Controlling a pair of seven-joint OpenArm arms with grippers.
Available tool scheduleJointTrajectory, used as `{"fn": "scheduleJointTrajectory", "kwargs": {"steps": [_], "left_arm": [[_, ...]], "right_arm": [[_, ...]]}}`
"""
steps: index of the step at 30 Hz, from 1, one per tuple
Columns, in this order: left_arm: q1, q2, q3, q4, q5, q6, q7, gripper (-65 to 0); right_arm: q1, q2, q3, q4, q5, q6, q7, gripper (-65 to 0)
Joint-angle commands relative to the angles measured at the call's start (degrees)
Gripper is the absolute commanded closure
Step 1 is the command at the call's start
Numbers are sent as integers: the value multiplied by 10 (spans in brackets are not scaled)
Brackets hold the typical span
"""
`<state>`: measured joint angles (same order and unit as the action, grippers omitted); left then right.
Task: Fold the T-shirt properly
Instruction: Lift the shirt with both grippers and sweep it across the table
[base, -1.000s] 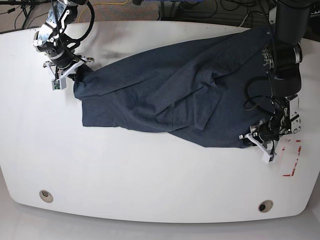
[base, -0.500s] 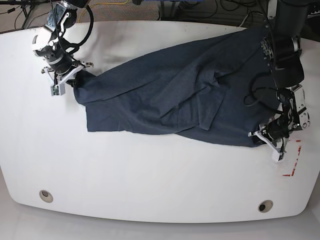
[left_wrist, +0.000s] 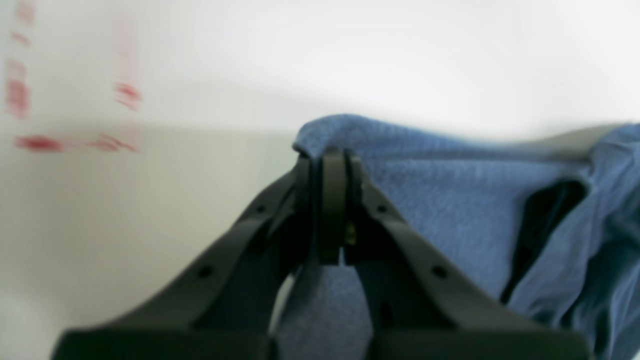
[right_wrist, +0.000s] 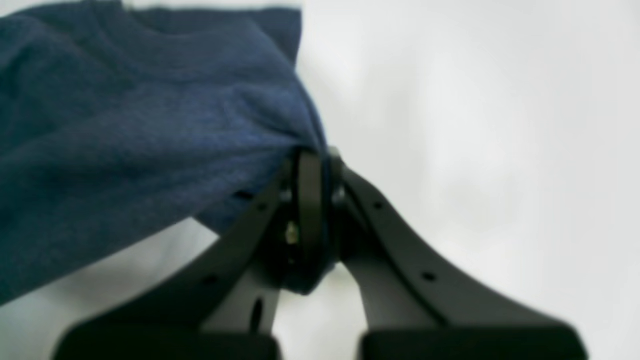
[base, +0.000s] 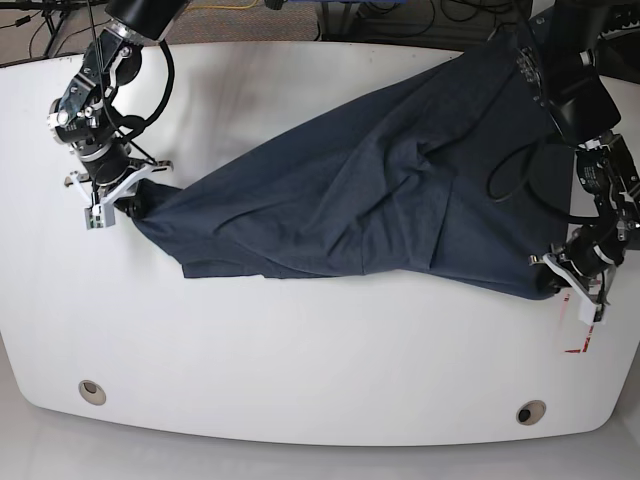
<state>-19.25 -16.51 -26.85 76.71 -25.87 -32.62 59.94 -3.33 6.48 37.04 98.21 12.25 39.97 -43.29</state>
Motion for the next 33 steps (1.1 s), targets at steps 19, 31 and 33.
{"fn": "scheduleJointTrajectory", "kwargs": {"steps": [19, 31, 33], "left_arm": [[-206, -12, -68, 144, -13, 0, 104, 0], [-405, -57, -68, 158, -13, 0, 152, 0], [-438, -64, -68, 156, -13, 0, 154, 0]], "right_arm": [[182, 98, -71, 11, 7, 0, 16, 0], [344, 163, -114, 15, 9, 0, 15, -2], [372, 177, -115, 14, 11, 0, 14, -2]]}}
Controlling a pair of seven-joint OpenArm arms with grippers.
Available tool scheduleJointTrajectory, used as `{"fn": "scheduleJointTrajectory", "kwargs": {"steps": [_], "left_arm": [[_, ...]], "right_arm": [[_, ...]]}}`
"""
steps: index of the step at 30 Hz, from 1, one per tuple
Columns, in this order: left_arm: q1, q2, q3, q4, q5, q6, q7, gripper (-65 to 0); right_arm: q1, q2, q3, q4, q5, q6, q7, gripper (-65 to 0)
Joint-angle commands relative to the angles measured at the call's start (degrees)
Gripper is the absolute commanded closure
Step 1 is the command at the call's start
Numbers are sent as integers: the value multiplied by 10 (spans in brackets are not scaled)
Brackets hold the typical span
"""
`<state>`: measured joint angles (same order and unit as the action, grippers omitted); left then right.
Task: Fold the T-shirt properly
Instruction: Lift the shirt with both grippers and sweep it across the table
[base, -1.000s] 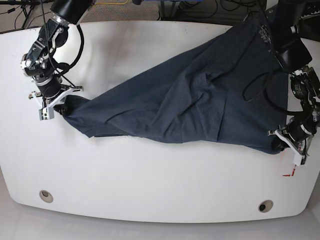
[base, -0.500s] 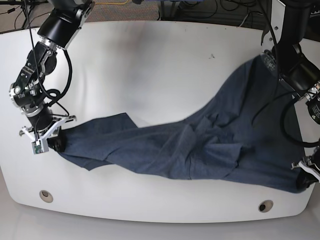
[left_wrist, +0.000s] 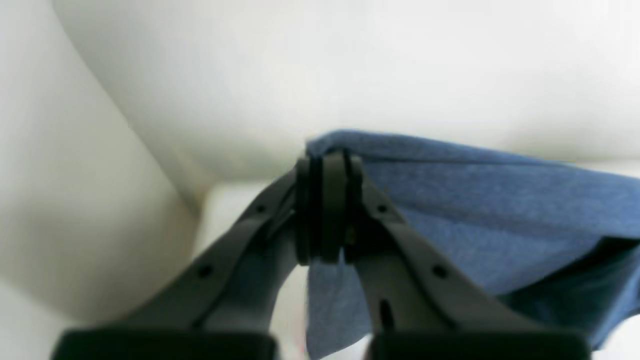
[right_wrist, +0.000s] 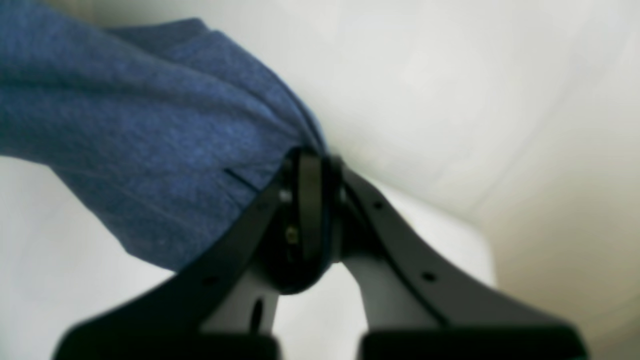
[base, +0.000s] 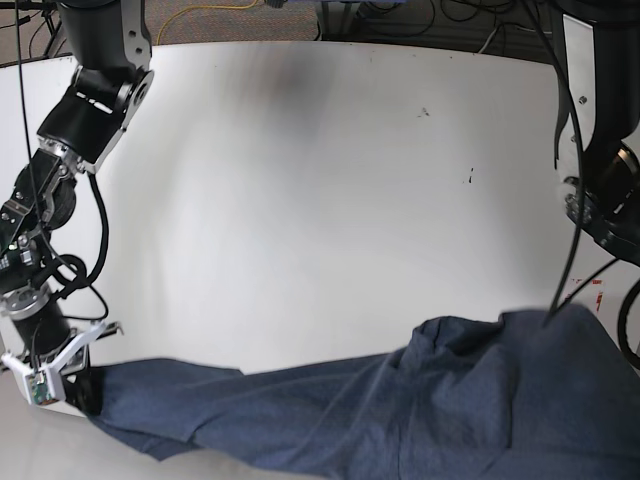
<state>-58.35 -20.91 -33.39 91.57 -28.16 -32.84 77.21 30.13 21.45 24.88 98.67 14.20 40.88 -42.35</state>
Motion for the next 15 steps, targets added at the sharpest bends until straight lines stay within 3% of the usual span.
{"fn": "scheduleJointTrajectory", "kwargs": {"steps": [1, 8, 15], "left_arm": [[-64, -23, -2, 5, 10, 2, -16, 0], [-108, -43, 17, -16, 10, 2, -17, 0], [-104, -41, 24, -30, 10, 2, -19, 0]], "right_arm": [[53, 34, 7, 7, -9, -9, 1, -2], [122, 58, -26, -1, -11, -9, -29, -2], [129, 58, -41, -18, -12, -9, -28, -2]]}}
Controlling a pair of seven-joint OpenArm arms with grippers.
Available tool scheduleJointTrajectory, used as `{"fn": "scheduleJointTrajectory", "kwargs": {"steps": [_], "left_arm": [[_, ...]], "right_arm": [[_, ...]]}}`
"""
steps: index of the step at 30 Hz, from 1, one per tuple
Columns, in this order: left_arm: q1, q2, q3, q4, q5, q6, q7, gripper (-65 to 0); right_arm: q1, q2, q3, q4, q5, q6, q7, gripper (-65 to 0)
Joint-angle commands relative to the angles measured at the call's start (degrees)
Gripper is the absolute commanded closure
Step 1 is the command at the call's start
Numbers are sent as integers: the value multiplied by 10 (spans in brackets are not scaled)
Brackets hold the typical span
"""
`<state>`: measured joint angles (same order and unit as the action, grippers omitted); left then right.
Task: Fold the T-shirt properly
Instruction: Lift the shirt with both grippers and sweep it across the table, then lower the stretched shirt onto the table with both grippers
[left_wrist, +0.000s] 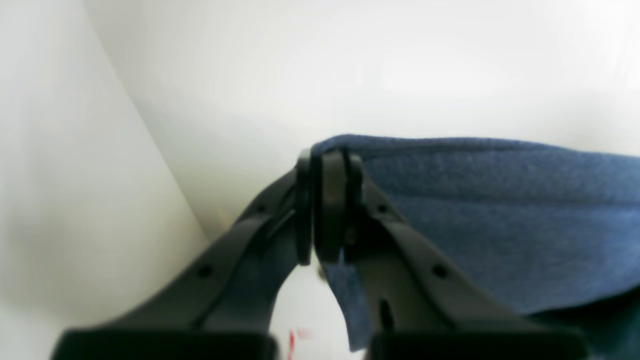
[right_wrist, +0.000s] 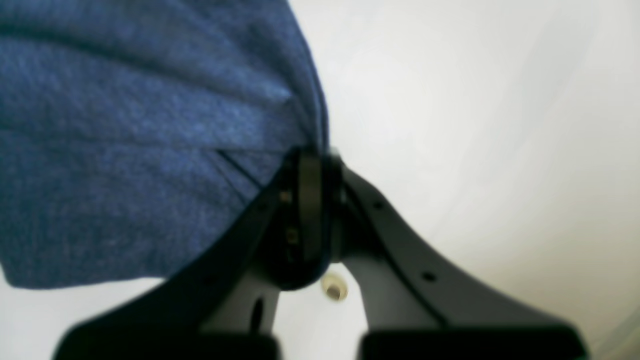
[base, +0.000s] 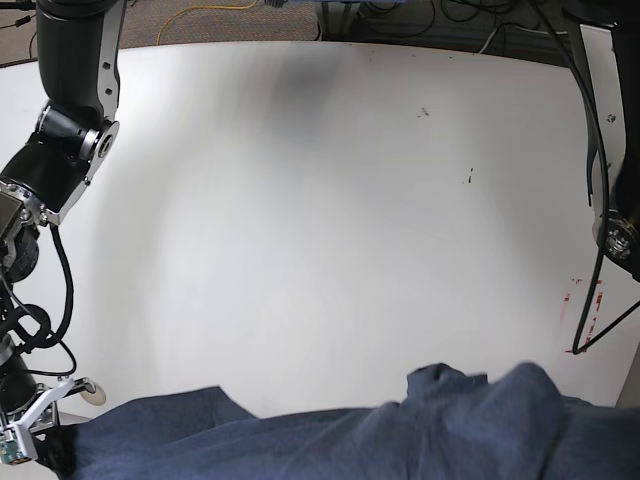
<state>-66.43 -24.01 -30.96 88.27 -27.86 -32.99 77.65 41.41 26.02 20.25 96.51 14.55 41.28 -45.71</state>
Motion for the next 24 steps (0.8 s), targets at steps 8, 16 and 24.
{"fn": "scheduleJointTrajectory", "kwargs": {"steps": [8, 16, 24], "left_arm": [[-9, -9, -1, 3, 7, 3, -24, 0], [-9, -9, 1, 2, 7, 3, -24, 0], [-10, -8, 2, 2, 7, 3, -24, 0]], "right_arm": [[12, 11, 4, 3, -16, -13, 6, -2], [12, 13, 3, 2, -16, -13, 6, -2], [13, 13, 2, 2, -16, -13, 6, -2]]}}
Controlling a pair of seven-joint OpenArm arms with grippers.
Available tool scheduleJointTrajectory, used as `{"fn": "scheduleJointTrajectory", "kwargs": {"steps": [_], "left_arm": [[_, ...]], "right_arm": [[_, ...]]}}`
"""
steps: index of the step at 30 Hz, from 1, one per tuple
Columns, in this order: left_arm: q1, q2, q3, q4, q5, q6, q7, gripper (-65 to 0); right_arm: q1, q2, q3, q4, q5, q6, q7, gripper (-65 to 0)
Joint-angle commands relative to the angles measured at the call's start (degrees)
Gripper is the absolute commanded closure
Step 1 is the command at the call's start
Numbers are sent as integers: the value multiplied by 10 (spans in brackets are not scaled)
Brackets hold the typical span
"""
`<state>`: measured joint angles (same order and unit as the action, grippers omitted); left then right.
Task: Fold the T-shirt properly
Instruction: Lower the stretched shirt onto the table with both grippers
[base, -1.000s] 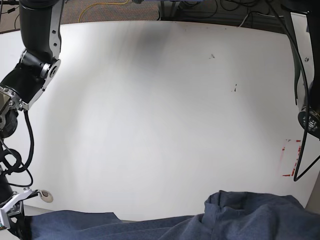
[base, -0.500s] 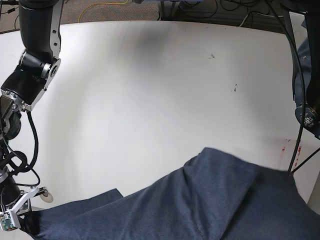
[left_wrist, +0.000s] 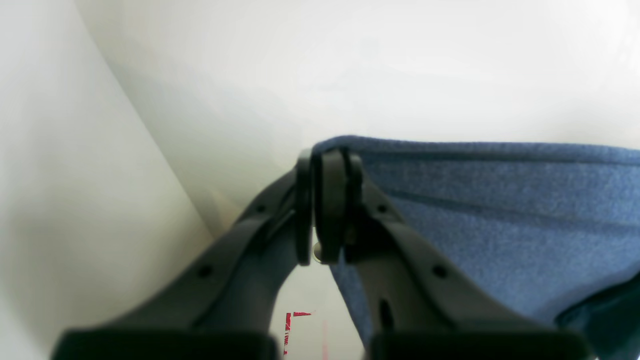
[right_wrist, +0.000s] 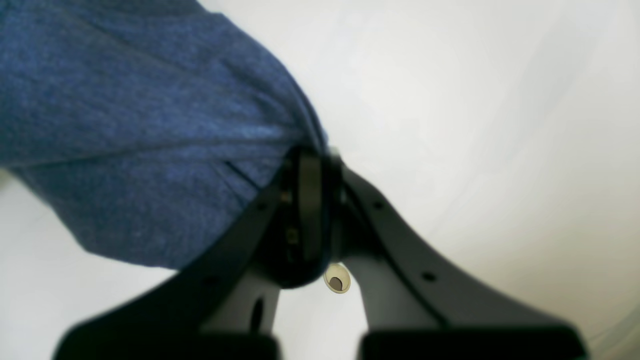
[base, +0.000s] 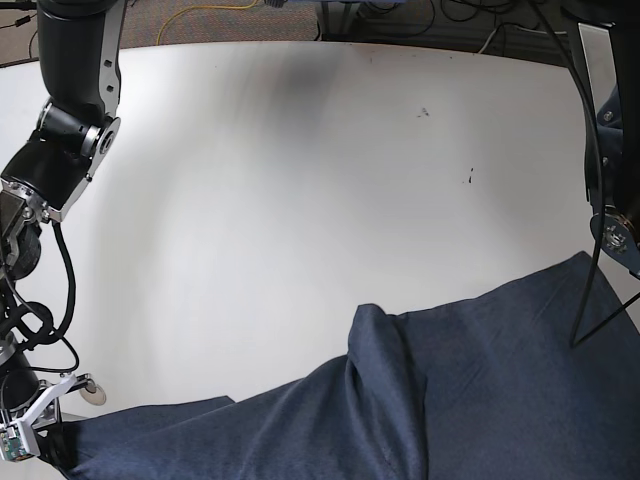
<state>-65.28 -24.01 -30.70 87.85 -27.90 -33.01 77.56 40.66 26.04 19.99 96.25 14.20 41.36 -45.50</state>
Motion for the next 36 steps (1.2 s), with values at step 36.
{"fn": "scheduleJointTrajectory", "kwargs": {"steps": [36], "left_arm": [[328, 8, -42, 69, -66, 1, -22, 0]], "right_arm": [[-269, -53, 70, 76, -9, -14, 4, -2]]}}
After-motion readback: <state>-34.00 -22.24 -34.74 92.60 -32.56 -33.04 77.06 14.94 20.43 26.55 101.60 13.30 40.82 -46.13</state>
